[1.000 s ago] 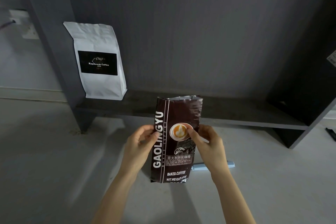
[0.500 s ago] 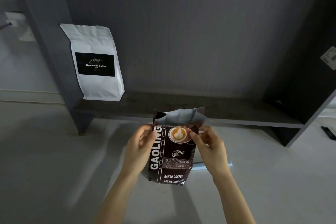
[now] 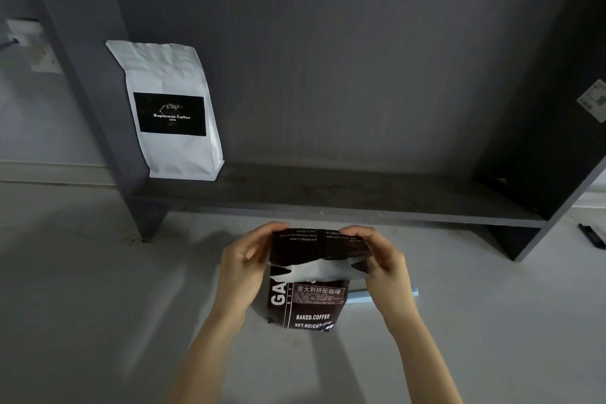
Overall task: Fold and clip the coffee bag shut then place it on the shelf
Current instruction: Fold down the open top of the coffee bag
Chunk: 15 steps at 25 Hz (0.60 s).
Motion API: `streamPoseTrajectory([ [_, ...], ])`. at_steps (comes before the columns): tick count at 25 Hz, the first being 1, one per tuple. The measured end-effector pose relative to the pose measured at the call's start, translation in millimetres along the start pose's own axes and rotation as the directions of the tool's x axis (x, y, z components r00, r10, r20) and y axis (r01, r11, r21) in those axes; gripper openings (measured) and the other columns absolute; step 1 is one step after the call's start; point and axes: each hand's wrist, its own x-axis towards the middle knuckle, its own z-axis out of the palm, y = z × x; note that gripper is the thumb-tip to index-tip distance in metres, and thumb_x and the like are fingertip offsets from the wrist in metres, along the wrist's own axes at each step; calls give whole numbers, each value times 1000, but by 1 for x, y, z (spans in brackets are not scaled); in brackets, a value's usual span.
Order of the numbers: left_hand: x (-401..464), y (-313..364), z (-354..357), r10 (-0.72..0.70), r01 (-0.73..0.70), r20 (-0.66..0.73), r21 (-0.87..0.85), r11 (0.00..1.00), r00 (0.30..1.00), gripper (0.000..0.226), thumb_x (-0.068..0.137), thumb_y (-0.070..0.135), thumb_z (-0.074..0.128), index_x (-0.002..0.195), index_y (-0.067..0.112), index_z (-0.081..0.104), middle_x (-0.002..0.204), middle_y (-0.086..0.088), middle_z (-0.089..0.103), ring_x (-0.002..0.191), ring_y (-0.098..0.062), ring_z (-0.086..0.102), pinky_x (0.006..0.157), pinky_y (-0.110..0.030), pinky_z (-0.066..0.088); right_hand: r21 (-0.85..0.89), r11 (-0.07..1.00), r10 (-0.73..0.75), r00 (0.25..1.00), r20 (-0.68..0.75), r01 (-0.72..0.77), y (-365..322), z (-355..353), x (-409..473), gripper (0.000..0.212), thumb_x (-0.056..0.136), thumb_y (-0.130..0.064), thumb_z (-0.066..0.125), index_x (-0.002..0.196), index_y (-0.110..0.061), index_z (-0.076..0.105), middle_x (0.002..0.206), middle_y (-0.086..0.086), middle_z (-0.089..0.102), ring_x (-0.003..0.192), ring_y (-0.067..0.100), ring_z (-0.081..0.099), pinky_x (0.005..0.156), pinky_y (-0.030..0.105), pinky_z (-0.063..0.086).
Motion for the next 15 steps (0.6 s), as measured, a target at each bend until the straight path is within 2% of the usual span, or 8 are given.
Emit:
streamPoseTrajectory([
  [3, 0, 3, -3, -6, 6, 42, -9, 1000, 999, 36, 89, 2, 41, 81, 28, 66, 73, 31, 70, 76, 10, 63, 66, -7, 49, 35, 999, 35, 999, 36, -36, -2, -6, -1, 50, 89, 4, 27, 78, -25, 66, 72, -22, 71, 72, -4, 62, 65, 7, 47],
  [6, 3, 4, -6, -42, 46, 92, -38, 998, 995, 36, 91, 11, 37, 81, 30, 66, 76, 27, 70, 81, 5, 62, 72, -11, 47, 104, 992, 70, 995, 68, -77, -6, -9, -2, 38, 90, -17, 35, 78, -27, 69, 74, -18, 72, 76, -3, 61, 69, 6, 46],
  [9, 3, 4, -8, -20, 20, 161, 3, 1000, 987, 22, 88, 20, 50, 87, 37, 63, 81, 24, 70, 82, 7, 60, 75, -10, 47, 110, 991, 64, 996, 64, -71, -5, -7, -2, 26, 90, -9, 46, 85, -26, 65, 72, -11, 68, 71, -3, 61, 66, 6, 47],
  [11, 1, 3, -7, -10, 14, 210, -17, 1000, 978, 28, 85, 12, 54, 97, 37, 59, 90, 12, 69, 83, 7, 60, 74, -7, 46, 115, 991, 68, 996, 57, -74, -1, -4, -1, 26, 86, -5, 51, 99, -27, 59, 74, -1, 61, 69, -1, 62, 66, 10, 51],
  [13, 0, -1, -7, -28, 39, 226, -46, 998, 974, 37, 85, 4, 53, 110, 31, 54, 94, 3, 65, 81, 7, 60, 74, -6, 46, 118, 987, 105, 993, 51, -110, 5, -5, -1, 32, 85, -7, 55, 111, -26, 52, 76, 1, 61, 72, 0, 63, 69, 12, 53],
  [15, -1, -5, -4, -49, 62, 211, -58, 996, 976, 39, 85, 2, 51, 114, 28, 50, 93, 5, 65, 81, 8, 61, 73, -5, 46, 71, 988, 129, 990, 63, -134, 11, -7, -1, 31, 83, -9, 58, 110, -24, 53, 86, -3, 67, 85, 2, 64, 75, 16, 54],
])
